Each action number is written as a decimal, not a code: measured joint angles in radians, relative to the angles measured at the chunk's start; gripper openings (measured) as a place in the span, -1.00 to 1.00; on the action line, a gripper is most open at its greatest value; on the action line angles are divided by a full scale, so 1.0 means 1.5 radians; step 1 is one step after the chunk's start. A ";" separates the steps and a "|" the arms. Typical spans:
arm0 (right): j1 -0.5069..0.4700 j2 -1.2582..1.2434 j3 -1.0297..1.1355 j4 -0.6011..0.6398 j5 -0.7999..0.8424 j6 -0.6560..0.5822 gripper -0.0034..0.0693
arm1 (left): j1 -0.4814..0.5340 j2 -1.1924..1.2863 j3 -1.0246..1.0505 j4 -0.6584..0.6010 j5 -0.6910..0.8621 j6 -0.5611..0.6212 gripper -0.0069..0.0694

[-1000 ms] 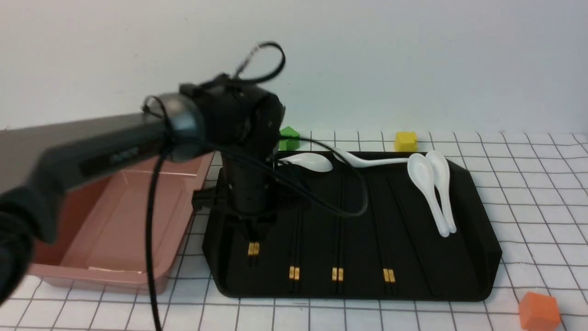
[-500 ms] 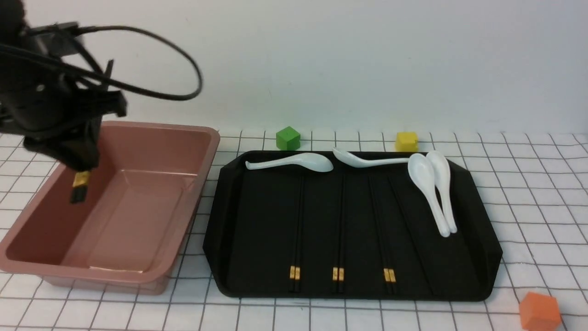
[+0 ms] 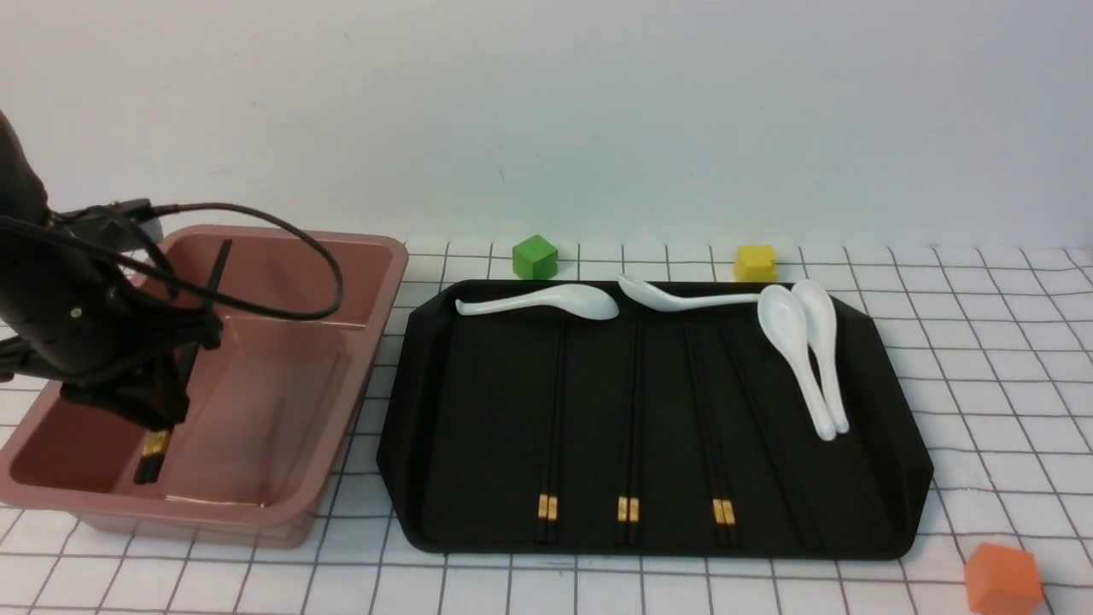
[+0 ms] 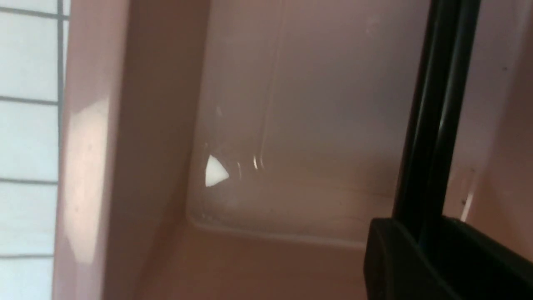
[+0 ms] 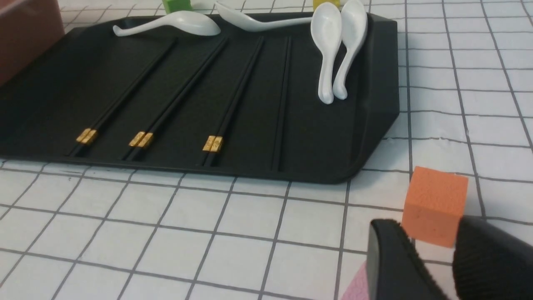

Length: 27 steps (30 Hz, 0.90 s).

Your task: On white black tablecloth take chopsticks from black tray and put them in box.

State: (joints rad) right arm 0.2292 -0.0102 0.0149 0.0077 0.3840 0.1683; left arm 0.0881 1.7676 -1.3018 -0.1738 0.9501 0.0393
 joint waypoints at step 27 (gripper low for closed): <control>0.000 0.000 0.000 0.000 0.000 0.000 -0.25 | 0.000 -0.162 -0.064 0.011 0.119 -0.020 -0.82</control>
State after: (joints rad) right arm 0.2292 -0.0102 0.0149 0.0077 0.3840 0.1683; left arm 0.0881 1.5239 -1.3973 -0.1565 1.1294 0.0092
